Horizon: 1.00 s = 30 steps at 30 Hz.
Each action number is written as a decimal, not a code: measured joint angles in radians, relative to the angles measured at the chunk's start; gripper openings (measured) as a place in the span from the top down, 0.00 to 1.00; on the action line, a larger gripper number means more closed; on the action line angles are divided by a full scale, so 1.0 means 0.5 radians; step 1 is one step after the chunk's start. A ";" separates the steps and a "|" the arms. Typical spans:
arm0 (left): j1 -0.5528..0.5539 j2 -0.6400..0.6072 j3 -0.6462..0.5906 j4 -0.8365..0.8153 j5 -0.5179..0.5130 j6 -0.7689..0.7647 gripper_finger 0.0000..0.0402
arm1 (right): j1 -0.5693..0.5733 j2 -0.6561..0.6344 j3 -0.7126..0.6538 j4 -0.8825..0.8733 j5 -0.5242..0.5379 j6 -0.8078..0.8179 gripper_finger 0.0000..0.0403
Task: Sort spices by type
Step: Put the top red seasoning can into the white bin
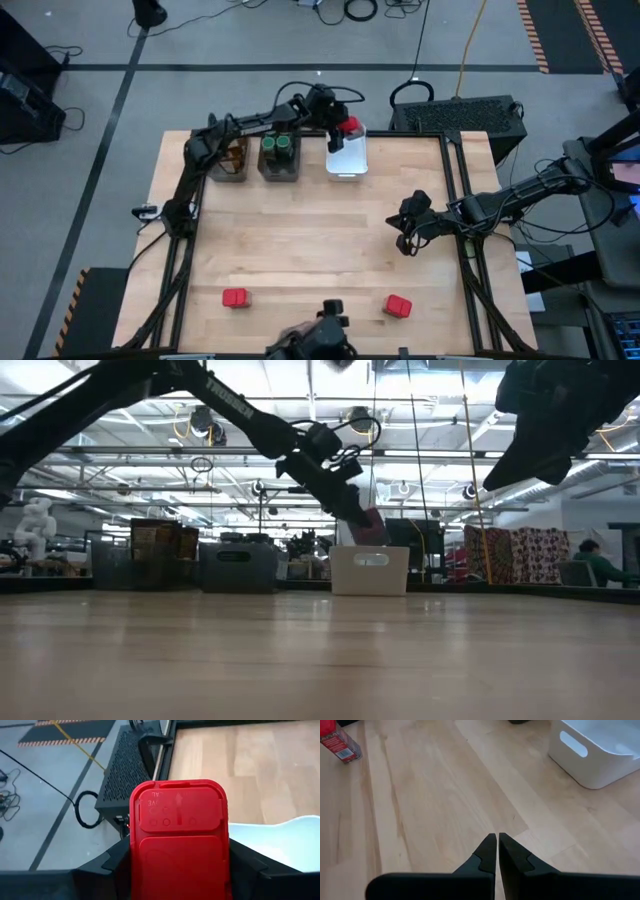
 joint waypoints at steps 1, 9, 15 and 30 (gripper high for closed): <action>0.007 0.013 0.010 -0.022 0.000 0.005 0.46 | 0.000 0.000 0.000 0.000 0.000 0.004 1.00; 0.066 0.073 0.019 -0.170 -0.004 0.163 0.46 | 0.000 0.000 0.000 0.001 0.000 0.019 1.00; 0.087 0.093 0.018 -0.243 -0.018 0.215 0.46 | 0.000 0.000 0.000 0.001 0.001 0.019 1.00; 0.100 0.089 0.019 -0.278 -0.116 0.215 0.38 | 0.000 0.000 0.000 0.007 0.002 0.019 1.00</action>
